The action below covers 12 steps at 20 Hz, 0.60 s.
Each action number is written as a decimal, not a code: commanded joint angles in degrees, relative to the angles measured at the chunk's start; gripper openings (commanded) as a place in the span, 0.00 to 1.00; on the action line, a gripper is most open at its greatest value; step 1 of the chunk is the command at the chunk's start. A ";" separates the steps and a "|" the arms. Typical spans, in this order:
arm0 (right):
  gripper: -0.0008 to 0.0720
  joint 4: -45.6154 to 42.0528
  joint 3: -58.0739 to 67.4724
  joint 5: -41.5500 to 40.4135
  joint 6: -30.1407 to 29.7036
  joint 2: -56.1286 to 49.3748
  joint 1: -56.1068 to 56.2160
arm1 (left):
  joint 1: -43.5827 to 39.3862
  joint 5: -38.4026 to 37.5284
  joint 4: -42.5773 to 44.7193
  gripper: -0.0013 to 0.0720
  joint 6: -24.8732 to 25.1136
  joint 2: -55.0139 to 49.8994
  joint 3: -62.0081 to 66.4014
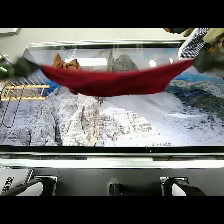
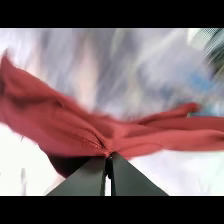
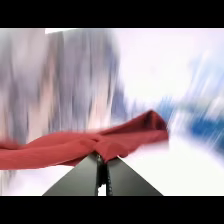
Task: Fold the clothes and pants, and hang the long-sleeved shirts on hangers.
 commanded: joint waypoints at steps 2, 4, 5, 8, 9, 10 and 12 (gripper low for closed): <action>0.04 -13.55 20.59 5.64 11.91 10.19 1.25 | -0.15 -0.17 11.76 0.04 -14.64 12.07 15.28; 0.04 -17.29 22.82 5.35 15.23 15.23 1.25 | -0.15 -0.81 20.79 0.04 -19.98 17.97 16.65; 0.04 -19.28 22.82 5.22 17.46 17.33 1.25 | -0.15 -1.49 24.74 0.04 -22.38 20.44 16.65; 0.04 -21.97 22.82 6.01 22.03 20.98 1.25 | -0.15 -4.24 31.54 0.04 -26.36 25.18 16.63; 0.04 -21.94 22.82 6.80 22.34 21.18 1.25 | -0.17 -5.07 32.22 0.04 -26.36 25.46 16.63; 0.04 -21.94 22.82 8.11 22.45 21.00 1.25 | -0.17 -6.12 32.35 0.04 -26.34 25.38 16.59; 0.04 -21.99 22.75 11.61 22.53 19.37 1.25 | -0.17 -7.10 32.26 0.04 -25.77 24.15 15.78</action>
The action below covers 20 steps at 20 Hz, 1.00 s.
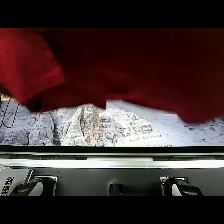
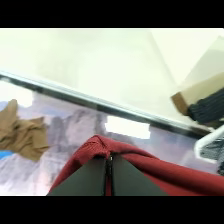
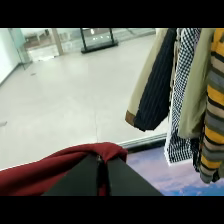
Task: Fold the clothes and pants, and hang the long-sleeved shirts on hangers.
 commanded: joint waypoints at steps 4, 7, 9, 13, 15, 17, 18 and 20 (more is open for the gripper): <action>0.04 -0.20 0.28 14.64 2.86 -10.75 0.04 | -0.13 -2.19 2.95 0.04 3.69 -5.86 -2.78; 0.04 5.92 -3.10 17.05 1.25 -24.28 0.04 | -2.75 -2.14 1.33 0.04 9.90 -16.76 -3.13; 0.04 7.52 -5.51 14.78 -0.46 -33.57 0.04 | -5.46 -1.18 1.38 0.04 12.31 -26.47 -3.10; 0.04 6.45 -6.16 3.39 -1.60 -52.22 0.04 | -8.46 8.41 0.87 0.04 12.28 -44.85 -3.10; 0.04 8.13 -6.16 -4.24 -2.12 -58.84 0.04 | -9.14 14.67 -3.37 0.04 14.27 -52.33 -3.08; 0.04 9.68 -6.16 -10.64 -2.75 -63.14 0.04 | -9.31 18.73 -7.93 0.04 17.97 -57.44 -3.08; 0.04 9.77 -6.16 -12.83 -2.75 -64.30 0.04 | -9.31 19.21 -8.85 0.04 19.61 -59.14 -2.86; 0.04 9.70 -6.16 -14.51 -2.75 -65.20 0.04 | -9.29 18.80 -8.72 0.04 22.34 -60.61 -2.73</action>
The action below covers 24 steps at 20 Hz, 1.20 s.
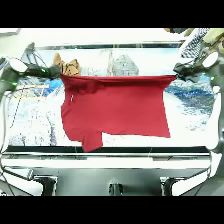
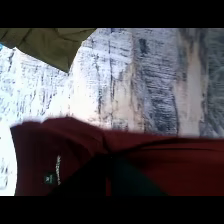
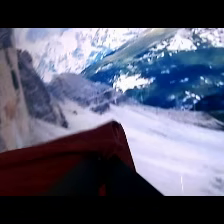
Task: Fold the clothes and pants, and hang the long-sleeved shirts on hangers.
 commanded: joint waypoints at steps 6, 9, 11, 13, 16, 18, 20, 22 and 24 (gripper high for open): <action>0.04 0.96 -0.04 5.27 -0.50 -4.02 0.02 | -0.33 -8.02 0.24 0.04 6.73 -4.94 0.22; 0.04 -1.01 -0.07 12.15 -0.50 -4.13 0.02 | -0.33 -14.43 4.37 0.04 6.54 -4.96 0.20; 0.04 -1.36 -0.07 16.79 -0.50 -5.01 0.04 | -0.33 -17.77 6.47 0.04 6.54 -5.16 0.20; 0.04 -1.03 -0.22 20.68 -0.48 -6.58 0.09 | -0.33 -19.82 6.88 0.04 6.56 -5.51 0.20; 0.04 -0.70 -1.73 22.75 -0.48 -8.57 0.09 | -0.35 -22.27 6.86 0.04 6.54 -6.60 0.20; 0.04 -0.76 -2.73 23.34 -0.48 -9.20 0.09 | -0.44 -24.20 6.82 0.04 6.54 -7.65 0.20; 0.04 -0.74 -2.80 23.71 -0.48 -9.51 0.09 | -0.61 -25.90 6.82 0.04 6.54 -8.74 0.20; 0.15 -0.79 -2.80 23.74 -0.50 -9.53 0.09 | -0.72 -26.32 6.82 0.05 5.97 -9.42 0.20; 0.40 -0.57 -2.80 24.46 -0.48 -9.51 0.09 | -0.57 -26.32 6.86 0.20 4.00 -9.44 0.22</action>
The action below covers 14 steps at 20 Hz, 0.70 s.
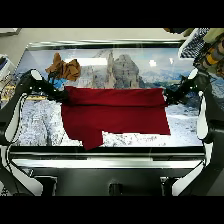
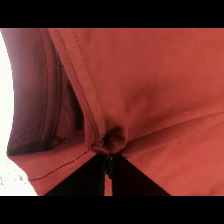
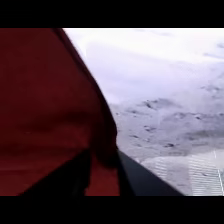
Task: Fold the clothes and pants, and hang the long-sleeved shirts on hangers.
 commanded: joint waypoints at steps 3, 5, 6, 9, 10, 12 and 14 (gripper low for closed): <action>0.76 1.42 -0.15 7.58 -4.87 1.49 -0.11 | 1.40 -4.39 0.04 0.91 -2.80 1.44 0.04; 0.76 3.06 -0.15 8.85 -7.74 5.44 -1.42 | 3.91 -7.67 -0.50 0.92 -4.20 4.33 -0.15; 0.76 5.38 -0.22 8.66 -10.19 8.00 -2.91 | 5.53 -8.48 -1.36 0.91 -4.57 6.80 -1.33; 0.75 9.07 -5.97 6.75 -13.77 16.50 -9.03 | 11.23 -7.04 -5.25 0.91 -4.35 18.18 -14.67; 0.75 10.21 -10.03 5.53 -14.40 19.63 -11.02 | 13.20 -5.79 -7.06 0.91 -4.37 22.93 -22.49; 0.75 11.28 -18.64 2.91 -14.80 24.98 -13.53 | 15.63 -2.69 -10.73 0.91 -4.42 31.98 -38.84; 0.75 11.47 -26.32 0.07 -15.04 28.76 -13.86 | 15.80 1.44 -15.41 0.85 -3.43 39.69 -53.77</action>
